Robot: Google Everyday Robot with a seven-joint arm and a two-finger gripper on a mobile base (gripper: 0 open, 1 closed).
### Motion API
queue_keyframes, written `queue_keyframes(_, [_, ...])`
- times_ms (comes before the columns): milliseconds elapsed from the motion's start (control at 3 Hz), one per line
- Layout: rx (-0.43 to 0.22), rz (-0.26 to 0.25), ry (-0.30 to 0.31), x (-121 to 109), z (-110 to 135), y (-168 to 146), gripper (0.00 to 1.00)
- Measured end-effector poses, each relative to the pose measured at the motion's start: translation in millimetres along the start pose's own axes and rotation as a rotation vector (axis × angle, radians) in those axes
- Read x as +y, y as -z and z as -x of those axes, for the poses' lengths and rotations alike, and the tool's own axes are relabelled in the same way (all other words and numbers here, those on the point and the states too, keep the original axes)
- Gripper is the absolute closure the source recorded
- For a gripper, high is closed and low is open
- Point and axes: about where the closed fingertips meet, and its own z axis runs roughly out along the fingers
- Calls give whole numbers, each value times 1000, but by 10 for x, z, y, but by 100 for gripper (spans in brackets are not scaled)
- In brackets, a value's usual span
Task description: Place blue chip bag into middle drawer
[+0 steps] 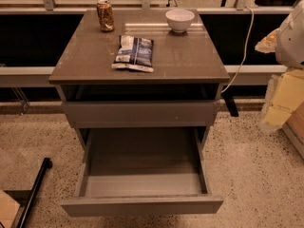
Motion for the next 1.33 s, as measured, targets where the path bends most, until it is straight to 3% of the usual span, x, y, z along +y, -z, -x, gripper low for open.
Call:
queue_keyframes(333, [0,0,0,-2,1,0,0])
queue_keyframes(667, [-61,6,15,-226,147,-72,0])
queue_keyframes(1333, [-225,40,26,-831,744,-354,0])
